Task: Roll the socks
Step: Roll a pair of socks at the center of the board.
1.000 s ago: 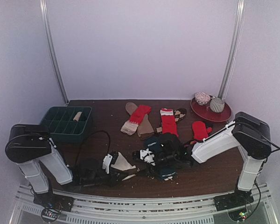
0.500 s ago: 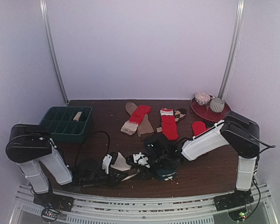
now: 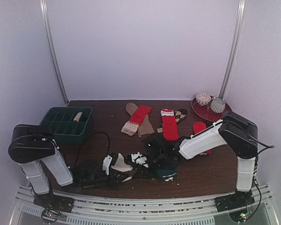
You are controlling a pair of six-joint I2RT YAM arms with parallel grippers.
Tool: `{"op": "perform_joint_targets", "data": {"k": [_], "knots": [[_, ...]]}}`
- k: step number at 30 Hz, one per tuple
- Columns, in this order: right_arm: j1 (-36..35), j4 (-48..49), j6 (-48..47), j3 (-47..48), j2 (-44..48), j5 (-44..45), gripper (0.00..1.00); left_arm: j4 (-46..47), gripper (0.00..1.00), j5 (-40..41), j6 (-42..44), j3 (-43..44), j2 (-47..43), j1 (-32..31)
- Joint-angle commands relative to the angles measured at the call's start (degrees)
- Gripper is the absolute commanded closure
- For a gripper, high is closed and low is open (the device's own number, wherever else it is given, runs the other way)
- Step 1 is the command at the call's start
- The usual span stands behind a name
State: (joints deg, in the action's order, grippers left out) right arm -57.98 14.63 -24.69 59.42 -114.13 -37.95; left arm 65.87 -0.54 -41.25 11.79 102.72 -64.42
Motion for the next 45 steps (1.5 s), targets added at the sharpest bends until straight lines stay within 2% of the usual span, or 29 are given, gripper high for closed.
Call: {"op": "perform_joint_targets", "data": {"k": [1, 4, 7, 8, 11, 13, 18, 23, 27, 33, 36, 45], "knots": [[-0.6, -5.5, 7.4, 4.2, -3.6, -3.9, 0.76, -18.1, 1.0, -3.7, 1.1, -2.1, 4.8, -0.3], [-0.6, -10.8, 13.0, 7.0, -6.6, -4.6, 0.8, -19.0, 1.0, -3.8, 2.5, -2.0, 3.2, -0.3], [-0.6, -13.8, 19.2, 6.1, -7.8, -4.7, 0.83, -24.0, 1.0, -2.0, 5.1, -1.5, -1.8, -0.4], [-0.6, -14.5, 20.9, 5.3, -7.7, -4.4, 0.83, -25.9, 0.94, -0.9, 6.0, -1.1, -3.8, -0.4], [-0.6, -16.4, 25.9, 1.8, -5.9, -1.8, 0.85, -32.3, 0.57, 2.0, 8.6, 0.4, -10.6, -0.5], [-0.8, -18.9, 28.3, -0.1, -4.0, 0.7, 0.85, -35.6, 0.46, 3.7, 9.5, 1.3, -15.2, -0.5], [-0.8, -20.8, 34.5, -6.3, 1.8, 5.5, 0.85, -43.1, 0.34, 10.6, 10.5, 1.8, -25.0, -0.5], [-0.8, -23.1, 38.2, -8.3, 4.7, 6.6, 0.86, -46.3, 0.31, 15.2, 14.0, 4.1, -27.1, -0.4], [-0.8, -30.0, 37.1, -4.4, 4.6, 7.8, 0.86, -40.7, 0.33, 9.9, 19.4, 4.0, -27.6, -1.0], [-0.7, -40.7, 32.1, 5.6, 0.3, 9.8, 0.86, -21.3, 0.29, 0.4, 25.6, -4.1, -31.8, -2.2], [-0.7, -43.6, 30.1, 8.9, -2.7, 9.9, 0.86, -18.6, 0.28, -1.8, 28.5, -4.6, -31.9, -2.5], [-0.1, -43.6, 28.3, 11.2, -6.5, 5.7, 0.86, -5.9, 0.23, -4.4, 32.4, -1.4, -17.2, -3.1]]}}
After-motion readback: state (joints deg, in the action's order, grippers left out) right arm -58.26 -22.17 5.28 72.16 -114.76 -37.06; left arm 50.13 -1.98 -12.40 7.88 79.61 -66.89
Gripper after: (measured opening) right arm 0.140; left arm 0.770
